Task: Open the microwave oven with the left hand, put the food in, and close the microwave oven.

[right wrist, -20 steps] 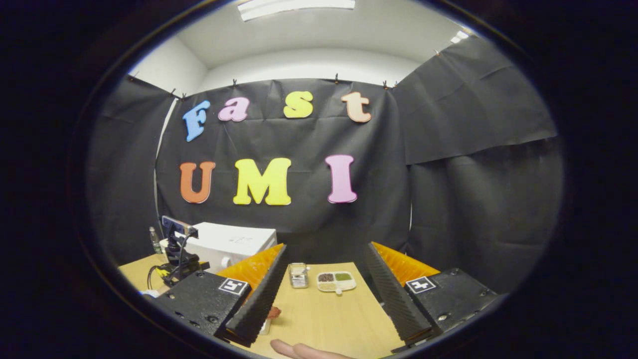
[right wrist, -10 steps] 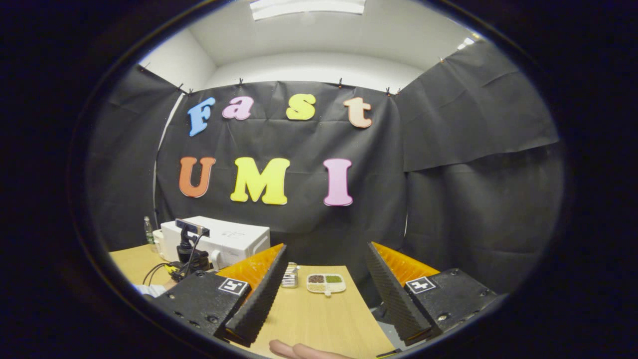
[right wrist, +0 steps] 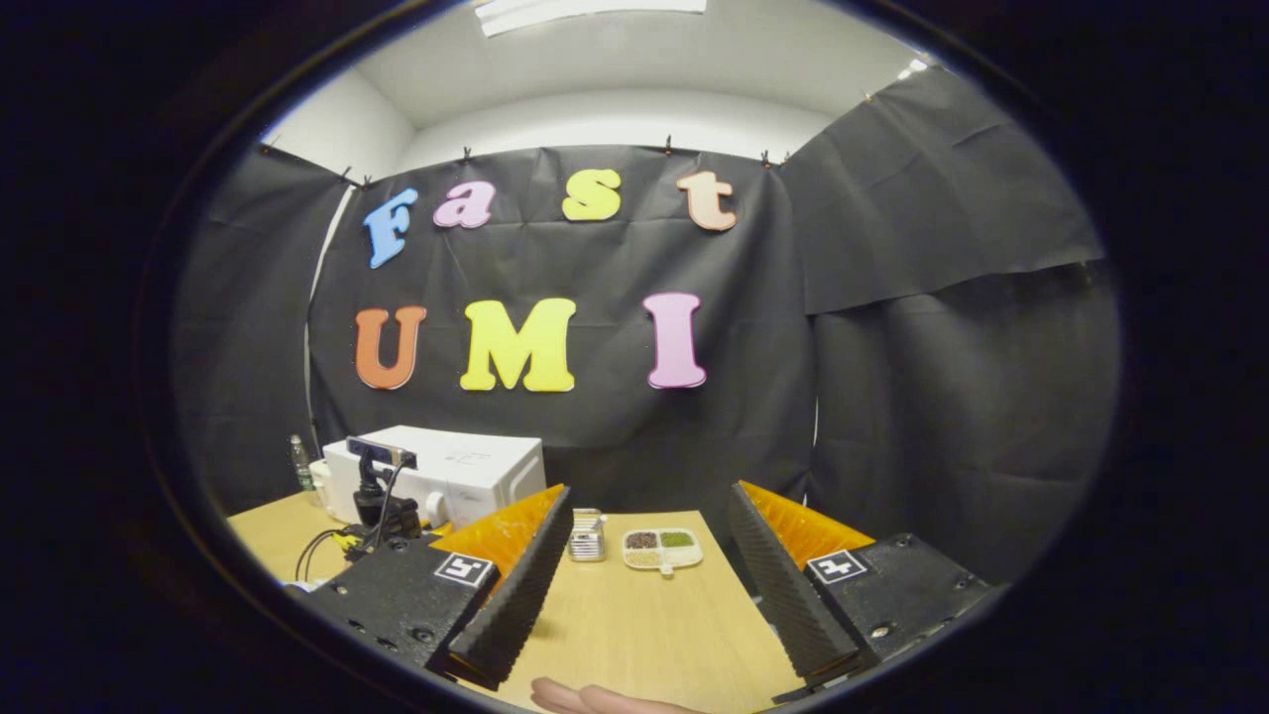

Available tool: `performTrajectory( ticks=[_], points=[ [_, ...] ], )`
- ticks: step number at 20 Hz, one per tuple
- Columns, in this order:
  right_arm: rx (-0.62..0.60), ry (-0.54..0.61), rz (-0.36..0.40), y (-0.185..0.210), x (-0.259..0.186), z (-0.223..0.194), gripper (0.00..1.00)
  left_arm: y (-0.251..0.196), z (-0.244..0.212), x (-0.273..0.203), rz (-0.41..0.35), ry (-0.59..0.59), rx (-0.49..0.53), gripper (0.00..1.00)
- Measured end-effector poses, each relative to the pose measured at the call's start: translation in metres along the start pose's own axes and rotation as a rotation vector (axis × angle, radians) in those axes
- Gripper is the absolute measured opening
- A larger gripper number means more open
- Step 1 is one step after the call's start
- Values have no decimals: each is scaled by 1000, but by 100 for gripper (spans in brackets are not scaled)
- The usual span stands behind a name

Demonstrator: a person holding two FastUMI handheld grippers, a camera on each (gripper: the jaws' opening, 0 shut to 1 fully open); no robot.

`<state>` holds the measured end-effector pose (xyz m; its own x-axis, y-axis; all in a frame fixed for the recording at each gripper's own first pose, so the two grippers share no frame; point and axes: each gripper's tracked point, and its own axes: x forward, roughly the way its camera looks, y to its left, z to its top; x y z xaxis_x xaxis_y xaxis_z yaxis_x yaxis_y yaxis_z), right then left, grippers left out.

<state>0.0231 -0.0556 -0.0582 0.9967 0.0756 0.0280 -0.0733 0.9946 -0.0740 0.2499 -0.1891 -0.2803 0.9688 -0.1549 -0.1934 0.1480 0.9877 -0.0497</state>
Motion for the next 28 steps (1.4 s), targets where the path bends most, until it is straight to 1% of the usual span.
performTrajectory(
  ticks=[1,2,4,5,6,9,11,15,19,20,22,23,24,25,26,27,28],
  points=[
    [1,0,2,1,0,1,100,-2,-1,-3,-16,12,-26,0],
    [1,0,4,1,-1,0,100,-2,-4,-2,-27,10,-15,4],
    [-2,4,1,0,-2,0,100,-1,-4,-7,-28,18,-5,4],
    [-4,5,1,-1,-2,0,100,1,-1,-14,-24,-10,-10,4],
    [-8,6,1,0,-2,0,100,2,-3,-21,-34,-5,-4,3],
    [-15,15,9,4,-3,-2,100,3,-6,-47,-88,-16,-11,3],
    [-16,25,15,10,-4,-4,100,8,-8,-67,-113,-23,6,3],
    [-22,46,38,30,-10,-11,100,20,-15,-101,-136,-25,28,4],
    [-55,56,68,54,-21,-18,100,39,-24,-130,-146,-18,35,5],
    [-64,58,77,61,-24,-21,100,46,-24,-144,-151,-18,41,10],
    [-74,58,92,71,-29,-26,100,62,-29,-166,-152,-11,38,10],
    [-73,61,98,76,-30,-28,100,72,-31,-180,-150,-11,35,2],
    [-70,66,109,81,-32,-32,100,84,-32,-192,-142,-10,42,15],
    [-67,73,120,87,-33,-35,100,98,-35,-204,-128,-7,44,15],
    [-60,83,130,92,-33,-40,100,112,-42,-218,-123,25,42,23],
    [-52,93,137,96,-34,-43,100,126,-48,-232,-106,48,38,25],
    [-39,103,150,101,-35,-47,100,140,-50,-244,-86,53,38,42]
  ],
)
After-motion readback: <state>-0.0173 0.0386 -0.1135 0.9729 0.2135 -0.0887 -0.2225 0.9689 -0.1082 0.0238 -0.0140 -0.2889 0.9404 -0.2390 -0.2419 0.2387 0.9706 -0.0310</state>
